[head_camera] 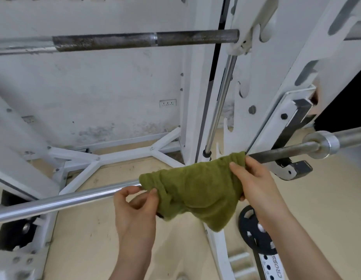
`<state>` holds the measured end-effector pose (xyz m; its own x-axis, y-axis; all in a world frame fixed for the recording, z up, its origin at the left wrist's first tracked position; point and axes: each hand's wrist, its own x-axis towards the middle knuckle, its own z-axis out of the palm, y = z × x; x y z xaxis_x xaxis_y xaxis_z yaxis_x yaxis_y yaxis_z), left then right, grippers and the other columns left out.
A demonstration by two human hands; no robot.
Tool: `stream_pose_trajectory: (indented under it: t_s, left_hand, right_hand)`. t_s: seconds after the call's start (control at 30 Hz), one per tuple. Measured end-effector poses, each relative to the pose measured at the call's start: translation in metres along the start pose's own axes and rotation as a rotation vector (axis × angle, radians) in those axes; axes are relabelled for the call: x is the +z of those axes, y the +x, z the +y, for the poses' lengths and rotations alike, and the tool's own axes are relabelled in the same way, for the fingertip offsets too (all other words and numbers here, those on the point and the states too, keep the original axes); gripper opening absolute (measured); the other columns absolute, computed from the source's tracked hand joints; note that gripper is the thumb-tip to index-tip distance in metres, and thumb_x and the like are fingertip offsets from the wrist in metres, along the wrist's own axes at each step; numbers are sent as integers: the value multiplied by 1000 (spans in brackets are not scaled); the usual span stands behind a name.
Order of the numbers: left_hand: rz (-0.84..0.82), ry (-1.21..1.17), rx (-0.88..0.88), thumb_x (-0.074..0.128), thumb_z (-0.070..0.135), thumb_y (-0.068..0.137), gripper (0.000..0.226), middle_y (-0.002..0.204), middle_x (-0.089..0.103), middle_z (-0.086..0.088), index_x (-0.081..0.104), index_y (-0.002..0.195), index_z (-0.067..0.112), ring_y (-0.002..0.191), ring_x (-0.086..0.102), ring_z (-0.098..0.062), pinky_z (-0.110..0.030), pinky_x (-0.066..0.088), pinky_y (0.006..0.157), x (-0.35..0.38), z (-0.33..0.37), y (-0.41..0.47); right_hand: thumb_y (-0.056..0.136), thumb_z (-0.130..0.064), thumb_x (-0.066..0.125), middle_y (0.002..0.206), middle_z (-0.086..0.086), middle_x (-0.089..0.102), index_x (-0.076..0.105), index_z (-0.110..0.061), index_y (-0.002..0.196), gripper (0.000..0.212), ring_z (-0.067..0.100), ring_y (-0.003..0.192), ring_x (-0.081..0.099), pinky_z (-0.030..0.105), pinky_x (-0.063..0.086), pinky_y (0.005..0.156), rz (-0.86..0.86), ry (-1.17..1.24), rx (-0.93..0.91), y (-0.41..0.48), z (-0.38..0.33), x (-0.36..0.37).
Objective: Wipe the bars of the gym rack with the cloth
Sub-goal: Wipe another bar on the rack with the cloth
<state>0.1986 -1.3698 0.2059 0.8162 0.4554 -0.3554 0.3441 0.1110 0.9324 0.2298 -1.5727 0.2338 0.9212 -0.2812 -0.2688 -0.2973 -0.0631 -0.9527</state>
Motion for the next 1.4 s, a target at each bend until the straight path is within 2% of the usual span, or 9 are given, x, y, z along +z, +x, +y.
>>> stream_pose_trajectory:
  t_s: [0.13, 0.27, 0.4, 0.5, 0.67, 0.97, 1.13, 1.23, 1.4]
  left_hand:
    - [-240, -261, -142, 56, 5, 92, 26, 89, 72, -14, 66, 108, 22, 71, 63, -24, -32, 51, 61, 10, 25, -1]
    - [-358, -345, -6, 43, 4, 95, 36, 95, 72, -17, 74, 105, 19, 84, 63, -28, -37, 49, 73, -7, 54, 10]
    - [-322, -564, 144, 46, 10, 94, 29, 93, 71, -16, 72, 108, 11, 73, 65, -26, -33, 54, 61, -33, 98, 21]
    - [-320, -589, 269, 54, 4, 88, 30, 89, 71, -20, 68, 114, 12, 65, 66, -24, -30, 57, 54, -50, 135, 24]
    - [-381, -653, 436, 63, -24, 55, 90, 105, 68, -30, 54, 130, 27, 83, 67, -38, -41, 59, 71, -71, 200, 20]
    - [-388, -550, 818, 45, -8, 87, 52, 117, 68, -2, 63, 124, 23, 90, 67, -23, -37, 56, 64, -148, 341, 13]
    - [-176, -317, 886, 51, -4, 89, 56, 115, 68, -8, 56, 129, 35, 97, 68, -24, -38, 54, 85, -187, 402, 28]
    - [-140, -145, 848, 46, -11, 84, 73, 121, 63, -10, 45, 136, 40, 97, 64, -27, -41, 53, 89, -207, 410, 46]
    - [-180, -61, 851, 37, -21, 77, 96, 124, 57, -6, 36, 137, 54, 80, 59, -16, -27, 52, 66, -228, 407, 88]
  right_hand:
    - [96, -16, 55, 73, -5, 68, 67, -24, 101, 15, 4, 53, 58, 22, 42, 44, -216, -35, -131, -4, -32, 8]
    - [94, -14, 58, 93, -4, 73, 63, -36, 108, 27, 10, 75, 72, 20, 52, 50, -336, 128, -160, 1, -69, 12]
    - [92, -2, 53, 69, -4, 69, 59, -19, 110, 26, 6, 48, 62, 16, 39, 34, -345, 290, -219, 8, -119, 15]
    - [89, -2, 55, 87, 5, 73, 60, -20, 109, 28, 16, 66, 69, 23, 49, 46, -436, 314, -323, 12, -158, 29]
    - [86, -2, 60, 103, 10, 72, 59, -27, 113, 36, 30, 92, 71, 43, 56, 78, -580, 373, -476, -1, -222, 68]
    - [69, -24, 73, 111, -9, 70, 47, -43, 126, 65, 14, 103, 67, 39, 54, 90, -813, 69, -908, -36, -312, 140]
    - [82, -28, 71, 91, -4, 73, 69, -13, 90, 18, 12, 88, 69, 36, 53, 85, -620, 7, -1165, -35, -370, 165]
    - [74, -53, 65, 60, 11, 47, 47, 13, 64, 69, 23, 56, 48, 44, 42, 58, -442, 8, -1204, -22, -399, 189]
    - [82, -23, 60, 47, 1, 40, 38, -9, 50, 42, 16, 46, 38, 35, 35, 49, -154, -234, -1368, 4, -419, 239]
